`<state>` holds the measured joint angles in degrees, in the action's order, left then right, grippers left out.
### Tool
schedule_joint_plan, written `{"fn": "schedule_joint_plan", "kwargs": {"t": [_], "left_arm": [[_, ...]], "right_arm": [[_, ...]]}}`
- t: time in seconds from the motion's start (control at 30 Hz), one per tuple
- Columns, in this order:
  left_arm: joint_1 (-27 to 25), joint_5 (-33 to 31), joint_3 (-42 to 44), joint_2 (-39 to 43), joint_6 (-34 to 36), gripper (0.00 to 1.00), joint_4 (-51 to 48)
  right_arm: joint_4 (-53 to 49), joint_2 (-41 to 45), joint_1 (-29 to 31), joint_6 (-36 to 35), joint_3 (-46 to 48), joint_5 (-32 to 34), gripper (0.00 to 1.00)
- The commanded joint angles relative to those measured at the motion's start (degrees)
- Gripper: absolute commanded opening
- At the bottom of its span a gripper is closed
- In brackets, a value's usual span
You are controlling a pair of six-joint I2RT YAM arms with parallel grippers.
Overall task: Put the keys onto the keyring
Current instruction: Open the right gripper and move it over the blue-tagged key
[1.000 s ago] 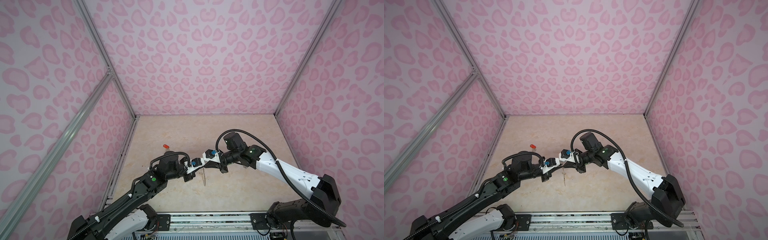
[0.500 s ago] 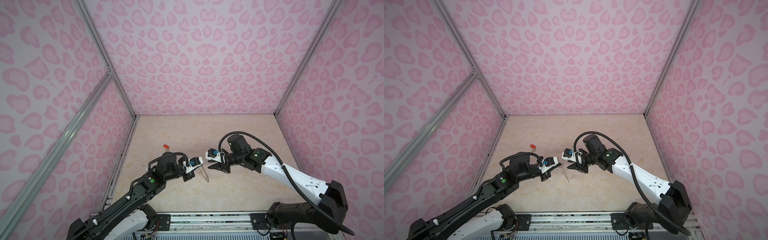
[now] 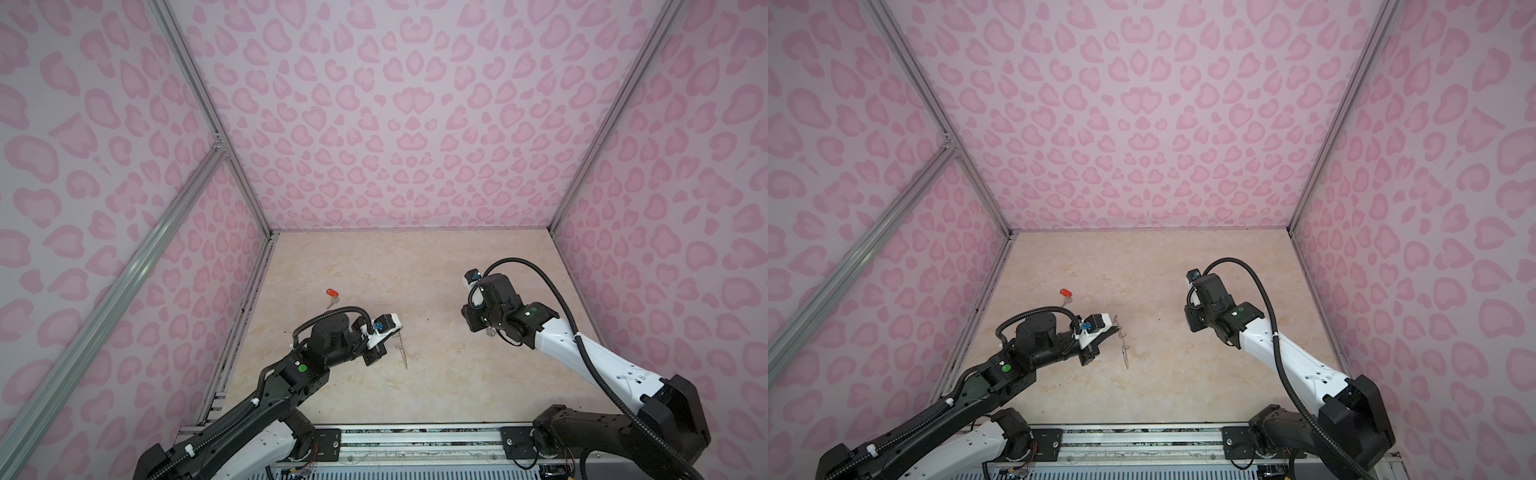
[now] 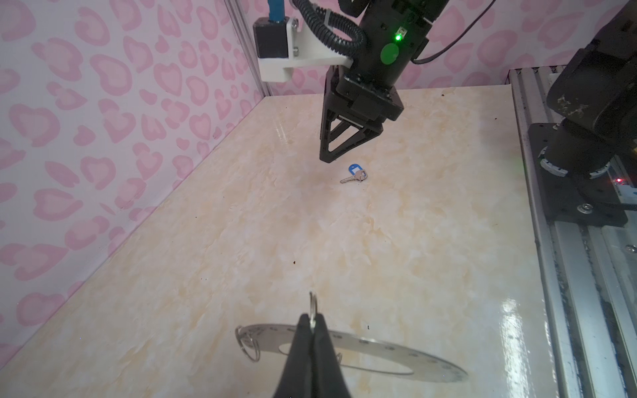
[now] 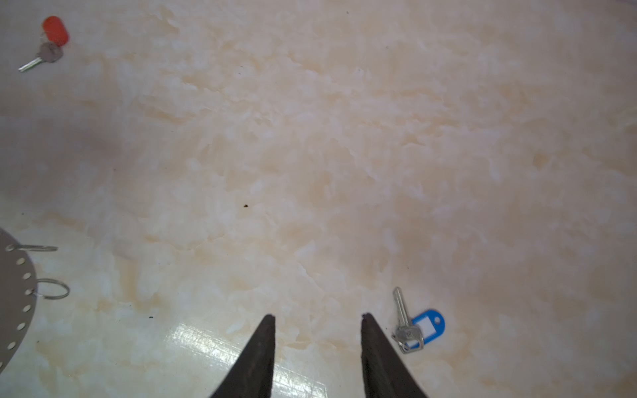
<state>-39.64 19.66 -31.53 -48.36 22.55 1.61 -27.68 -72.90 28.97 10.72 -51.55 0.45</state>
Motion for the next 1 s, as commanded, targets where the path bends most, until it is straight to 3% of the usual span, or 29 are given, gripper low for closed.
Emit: {"fn": "schedule_joint_plan", "kwargs": {"t": [0.0,0.17,0.5,0.73,0.97], "left_arm": [[0.1,0.3,-0.3,0.5,-0.1,0.03,3.1],[0.1,0.5,-0.5,0.6,0.7,0.04,3.2],[0.1,1.5,-0.9,-0.8,1.2,0.04,3.0],[0.1,2.0,-1.0,-1.6,1.1,0.03,3.0],[0.1,2.2,-0.9,-2.5,1.2,0.03,3.2]], "right_arm": [[-4.8,-3.1,-3.7,7.0,-1.6,2.4,0.42],[-9.9,-9.0,-6.5,6.6,-4.2,3.0,0.46],[-9.5,-12.7,-8.0,7.9,-1.1,5.2,0.47],[-8.9,-15.8,-8.8,7.0,-1.5,4.2,0.42],[-8.4,-16.9,-8.8,8.6,-1.1,3.2,0.45]]}}
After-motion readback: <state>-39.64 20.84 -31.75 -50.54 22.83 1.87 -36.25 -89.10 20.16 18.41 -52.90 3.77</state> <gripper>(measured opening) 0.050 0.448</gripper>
